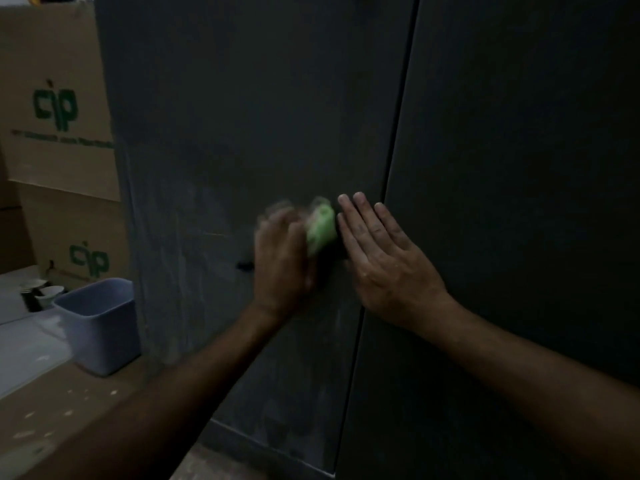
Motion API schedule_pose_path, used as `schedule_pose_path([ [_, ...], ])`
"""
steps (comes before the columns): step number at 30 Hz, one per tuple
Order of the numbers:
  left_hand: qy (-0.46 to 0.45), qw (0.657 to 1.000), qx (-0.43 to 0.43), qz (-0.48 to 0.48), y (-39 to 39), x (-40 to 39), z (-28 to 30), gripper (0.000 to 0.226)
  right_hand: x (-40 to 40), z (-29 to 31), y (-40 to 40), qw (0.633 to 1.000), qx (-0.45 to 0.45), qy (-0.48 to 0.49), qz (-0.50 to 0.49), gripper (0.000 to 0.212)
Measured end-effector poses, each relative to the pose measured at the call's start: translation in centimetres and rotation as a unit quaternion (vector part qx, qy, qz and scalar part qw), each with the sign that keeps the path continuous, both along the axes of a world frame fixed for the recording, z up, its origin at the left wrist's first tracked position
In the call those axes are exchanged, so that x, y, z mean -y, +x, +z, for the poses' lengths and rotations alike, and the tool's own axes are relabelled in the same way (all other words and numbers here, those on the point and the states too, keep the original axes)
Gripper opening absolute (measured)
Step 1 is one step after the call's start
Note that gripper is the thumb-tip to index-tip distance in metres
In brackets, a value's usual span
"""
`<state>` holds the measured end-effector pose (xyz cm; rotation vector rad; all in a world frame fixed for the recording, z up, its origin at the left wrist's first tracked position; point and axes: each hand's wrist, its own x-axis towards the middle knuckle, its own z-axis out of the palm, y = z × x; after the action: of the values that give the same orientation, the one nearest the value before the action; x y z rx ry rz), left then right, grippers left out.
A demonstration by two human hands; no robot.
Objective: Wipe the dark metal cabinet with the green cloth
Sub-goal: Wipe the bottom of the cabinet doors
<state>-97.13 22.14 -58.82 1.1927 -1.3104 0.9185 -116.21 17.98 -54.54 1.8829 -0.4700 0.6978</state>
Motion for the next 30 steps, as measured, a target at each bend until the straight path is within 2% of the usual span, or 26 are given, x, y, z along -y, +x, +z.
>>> schedule_pose_path([
  [1,0.049,0.997,0.053,-0.014,-0.1,-1.0,-3.6,0.040,0.0,0.0,0.0,1.000,0.000,-0.004,0.004,0.063],
  [2,0.081,0.994,0.065,-0.021,0.6,-2.0,-6.5,0.040,0.0,0.0,0.0,1.000,0.002,-0.010,0.005,0.063],
  [4,0.088,0.996,0.028,0.002,3.8,-3.1,-8.4,0.036,0.1,-0.2,0.0,1.000,0.012,-0.025,0.002,0.063],
  [5,0.070,0.997,-0.023,0.027,5.6,-3.0,-7.6,0.037,0.2,-0.3,0.1,0.999,0.015,-0.028,0.003,0.064],
  [7,0.015,0.976,-0.207,0.060,8.9,-2.0,-2.9,0.045,0.3,-0.5,0.5,1.000,0.019,-0.023,0.005,0.065],
  [9,-0.059,0.916,-0.393,0.051,10.6,-1.0,3.2,0.049,0.3,-0.6,0.6,1.000,0.026,-0.012,0.005,0.064],
  [10,-0.082,0.901,-0.424,0.038,9.9,-0.5,5.0,0.048,0.2,-0.6,0.6,1.000,0.029,-0.005,0.007,0.064],
  [11,-0.085,0.919,-0.383,0.050,8.4,0.0,5.2,0.048,0.0,-0.6,0.7,0.999,0.031,0.004,0.011,0.064],
  [13,-0.026,0.985,-0.168,0.027,4.8,-0.2,1.6,0.048,-0.3,-0.4,0.9,0.999,0.035,0.018,0.018,0.064],
  [14,0.026,0.998,-0.054,-0.001,3.6,-0.8,-1.5,0.044,-0.3,-0.4,0.8,0.999,0.036,0.020,0.021,0.063],
  [15,0.082,0.996,0.018,-0.023,3.4,-1.9,-4.5,0.040,-0.3,-0.4,0.8,0.999,0.035,0.020,0.022,0.063],
  [16,0.117,0.992,0.047,-0.025,4.3,-3.2,-6.5,0.037,-0.2,-0.4,0.7,0.999,0.031,0.017,0.023,0.064],
  [17,0.127,0.991,0.038,-0.016,6.4,-4.0,-7.2,0.036,-0.1,-0.5,0.7,0.999,0.030,0.014,0.023,0.064],
  [18,0.122,0.992,-0.007,0.016,9.0,-4.0,-7.2,0.035,0.0,-0.5,0.7,0.999,0.031,0.013,0.022,0.065],
  [19,0.124,0.986,-0.094,0.053,12.2,-3.7,-6.4,0.033,0.1,-0.5,0.9,0.999,0.033,0.012,0.020,0.065],
  [21,0.123,0.947,-0.277,0.111,19.1,-1.8,-2.5,0.035,0.2,-0.8,1.2,0.999,0.043,0.011,0.015,0.064],
  [23,0.117,0.895,-0.411,0.130,21.7,-0.3,2.3,0.042,0.0,-1.0,1.5,0.998,0.056,0.025,0.016,0.062],
  [24,0.091,0.894,-0.414,0.142,20.4,0.0,4.2,0.042,-0.1,-1.0,1.6,0.997,0.060,0.035,0.020,0.062],
  [25,0.043,0.917,-0.366,0.155,18.0,0.2,4.9,0.040,-0.2,-1.1,1.6,0.997,0.064,0.042,0.022,0.062],
  [26,-0.009,0.952,-0.284,0.117,14.8,-0.2,4.7,0.036,-0.3,-1.1,1.7,0.996,0.068,0.046,0.026,0.062],
  [28,0.012,0.993,-0.117,0.028,9.9,-1.8,0.8,0.029,-0.4,-1.1,1.8,0.995,0.076,0.049,0.030,0.062],
  [29,0.041,0.996,-0.080,0.026,9.6,-2.8,-1.7,0.027,-0.3,-1.1,1.9,0.995,0.078,0.048,0.030,0.062],
  [30,0.068,0.993,-0.088,0.049,10.7,-3.6,-3.6,0.028,-0.2,-1.2,1.9,0.995,0.082,0.045,0.029,0.062],
])
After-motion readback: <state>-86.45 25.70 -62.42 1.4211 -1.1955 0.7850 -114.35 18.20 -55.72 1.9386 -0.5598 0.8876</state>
